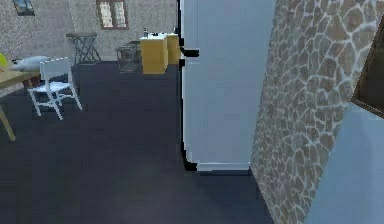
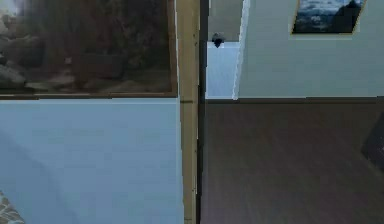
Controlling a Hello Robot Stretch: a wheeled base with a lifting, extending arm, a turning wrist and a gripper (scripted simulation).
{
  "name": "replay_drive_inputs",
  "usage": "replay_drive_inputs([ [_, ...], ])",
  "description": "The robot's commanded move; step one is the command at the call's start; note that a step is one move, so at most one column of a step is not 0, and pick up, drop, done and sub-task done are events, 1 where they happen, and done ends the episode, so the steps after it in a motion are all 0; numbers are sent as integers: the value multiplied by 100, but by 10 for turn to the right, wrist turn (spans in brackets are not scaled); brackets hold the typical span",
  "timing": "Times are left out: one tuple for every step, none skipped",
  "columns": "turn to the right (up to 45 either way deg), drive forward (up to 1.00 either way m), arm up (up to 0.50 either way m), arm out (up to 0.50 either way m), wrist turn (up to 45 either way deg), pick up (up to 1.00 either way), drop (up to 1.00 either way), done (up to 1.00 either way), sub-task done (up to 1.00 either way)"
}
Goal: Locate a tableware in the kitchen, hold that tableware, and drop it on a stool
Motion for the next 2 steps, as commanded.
replay_drive_inputs([
  [-330,0,0,0,0,0,0,0,0],
  [0,100,0,0,0,0,0,0,0],
])
